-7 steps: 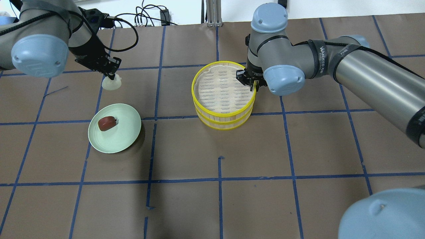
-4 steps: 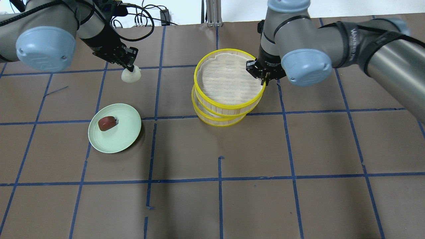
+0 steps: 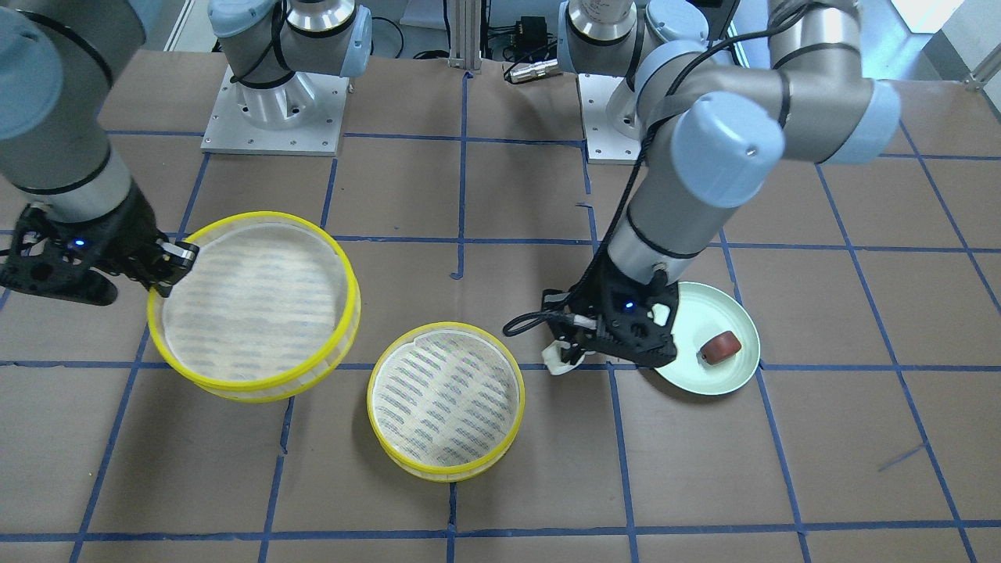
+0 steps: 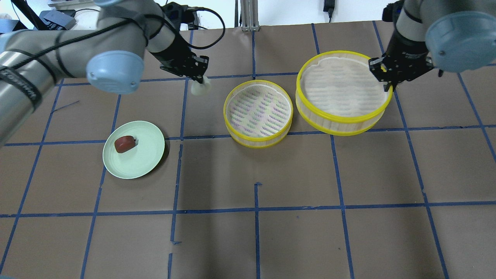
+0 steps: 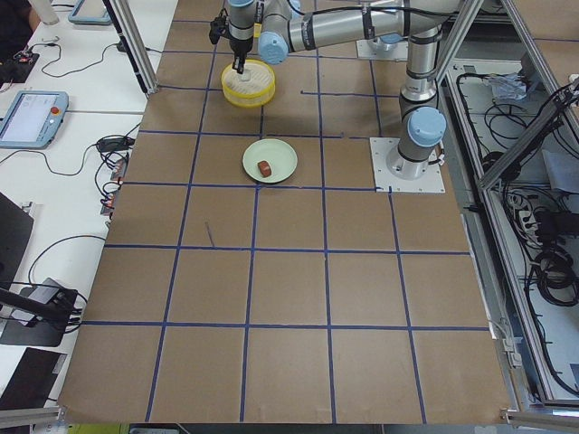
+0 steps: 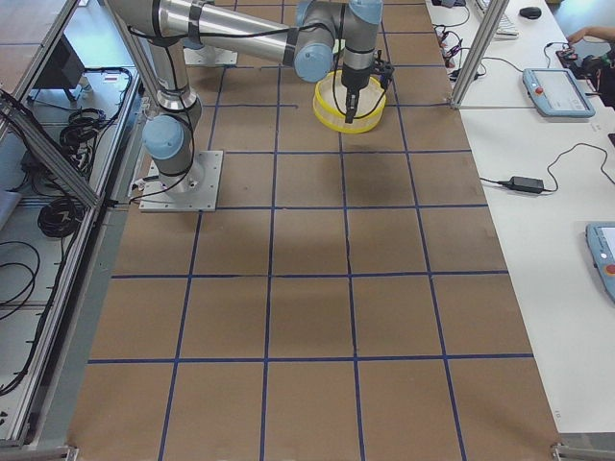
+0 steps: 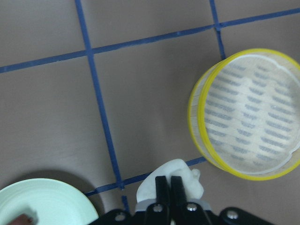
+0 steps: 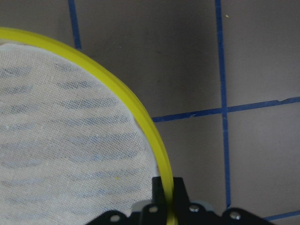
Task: Place buns in different layers of steamer
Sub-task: 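Lower the white bun into the bottom steamer tier and open the left gripper, then restack the top tier with the right gripper while the left returns to the plate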
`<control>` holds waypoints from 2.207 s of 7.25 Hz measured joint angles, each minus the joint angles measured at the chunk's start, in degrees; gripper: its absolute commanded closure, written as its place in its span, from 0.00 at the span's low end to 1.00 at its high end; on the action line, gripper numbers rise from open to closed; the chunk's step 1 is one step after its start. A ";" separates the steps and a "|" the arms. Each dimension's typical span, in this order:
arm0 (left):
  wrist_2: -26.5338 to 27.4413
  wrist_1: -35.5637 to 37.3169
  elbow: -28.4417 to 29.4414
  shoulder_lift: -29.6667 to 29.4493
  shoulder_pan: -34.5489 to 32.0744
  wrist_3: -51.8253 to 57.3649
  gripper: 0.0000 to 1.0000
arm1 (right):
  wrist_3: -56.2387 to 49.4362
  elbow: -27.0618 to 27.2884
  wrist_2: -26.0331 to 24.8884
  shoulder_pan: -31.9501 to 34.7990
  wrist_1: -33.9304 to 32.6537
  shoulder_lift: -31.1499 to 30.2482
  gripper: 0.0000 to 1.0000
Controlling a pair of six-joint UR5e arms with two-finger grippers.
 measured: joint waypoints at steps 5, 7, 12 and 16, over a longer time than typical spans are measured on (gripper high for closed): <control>-0.40 11.04 0.44 -6.70 -6.12 -13.45 0.00 | -23.50 0.00 -1.79 -16.94 -0.56 -0.65 0.93; 0.44 10.51 -0.22 -4.85 -4.97 -8.71 0.00 | -21.56 0.75 -1.20 -17.30 -0.57 -0.84 0.93; 8.50 -1.41 -11.34 3.02 13.70 13.01 0.00 | 12.81 0.31 -0.22 7.42 -5.02 5.39 0.92; 12.90 -2.02 -21.00 4.66 29.17 26.37 0.00 | 27.74 -4.81 2.85 19.92 -12.20 13.92 0.92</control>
